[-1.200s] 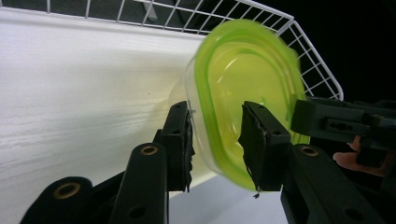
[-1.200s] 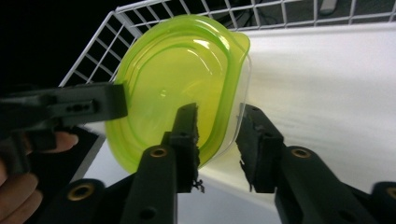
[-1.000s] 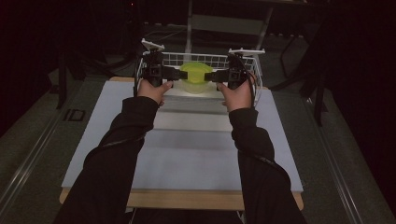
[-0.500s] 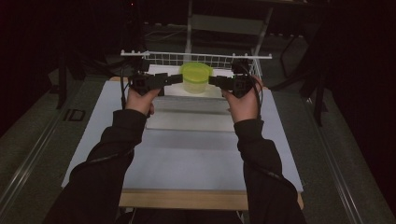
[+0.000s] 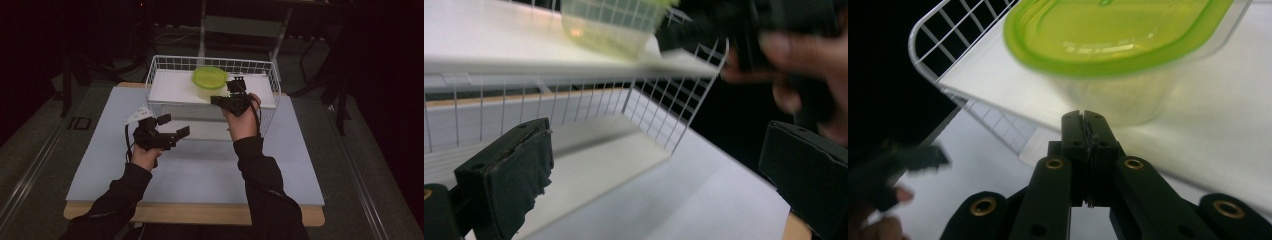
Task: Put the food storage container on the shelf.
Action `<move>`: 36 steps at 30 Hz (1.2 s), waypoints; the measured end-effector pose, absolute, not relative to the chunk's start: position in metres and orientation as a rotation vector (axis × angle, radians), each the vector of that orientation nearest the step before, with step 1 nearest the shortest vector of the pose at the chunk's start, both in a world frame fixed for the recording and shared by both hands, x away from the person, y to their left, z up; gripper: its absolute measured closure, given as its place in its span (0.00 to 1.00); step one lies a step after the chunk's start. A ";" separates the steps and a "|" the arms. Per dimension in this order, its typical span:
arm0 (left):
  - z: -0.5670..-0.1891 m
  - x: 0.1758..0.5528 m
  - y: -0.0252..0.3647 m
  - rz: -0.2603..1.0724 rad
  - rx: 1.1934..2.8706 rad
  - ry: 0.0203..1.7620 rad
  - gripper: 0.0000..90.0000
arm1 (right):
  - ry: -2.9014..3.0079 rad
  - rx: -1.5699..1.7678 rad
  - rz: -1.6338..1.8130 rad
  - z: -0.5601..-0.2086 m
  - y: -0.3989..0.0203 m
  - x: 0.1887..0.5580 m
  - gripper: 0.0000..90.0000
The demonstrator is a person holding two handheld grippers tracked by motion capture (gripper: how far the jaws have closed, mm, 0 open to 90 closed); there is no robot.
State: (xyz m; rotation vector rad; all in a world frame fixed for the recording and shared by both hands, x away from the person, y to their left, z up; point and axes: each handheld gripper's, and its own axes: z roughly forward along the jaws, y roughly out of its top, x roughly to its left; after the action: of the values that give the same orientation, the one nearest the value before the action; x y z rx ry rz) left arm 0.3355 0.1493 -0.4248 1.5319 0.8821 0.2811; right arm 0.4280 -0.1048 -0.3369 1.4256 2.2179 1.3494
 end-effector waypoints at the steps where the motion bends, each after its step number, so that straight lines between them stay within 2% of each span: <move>1: -0.427 0.333 0.149 0.294 1.531 0.869 0.02 | 2.209 1.431 1.346 -0.337 -0.104 0.431 0.98; 6: -0.433 0.322 0.150 0.361 1.557 0.824 0.02 | 2.183 1.459 1.325 -0.338 -0.103 0.439 0.95; 14: -0.438 0.308 0.144 0.346 1.582 0.764 0.02 | 2.186 1.430 1.334 -0.342 -0.101 0.430 0.86; 26: -0.441 0.281 0.152 0.302 1.602 0.768 0.02 | 2.227 1.270 1.377 -0.356 -0.113 0.384 0.47; 29: -0.442 0.279 0.154 0.295 1.605 0.775 0.02 | 2.227 1.257 1.402 -0.358 -0.115 0.380 0.42; 30: -0.446 0.273 0.157 0.283 1.604 0.789 0.02 | 2.256 1.186 1.423 -0.364 -0.120 0.367 0.31; 36: -0.452 0.264 0.155 0.275 1.627 0.764 0.02 | 2.267 1.131 1.470 -0.376 -0.134 0.347 0.22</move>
State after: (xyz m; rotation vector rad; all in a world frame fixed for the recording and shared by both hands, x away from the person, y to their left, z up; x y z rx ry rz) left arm 0.2640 0.1551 -0.4517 1.6270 0.7642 0.2748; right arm 0.3466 -0.1344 -0.3763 1.1314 2.2675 1.4697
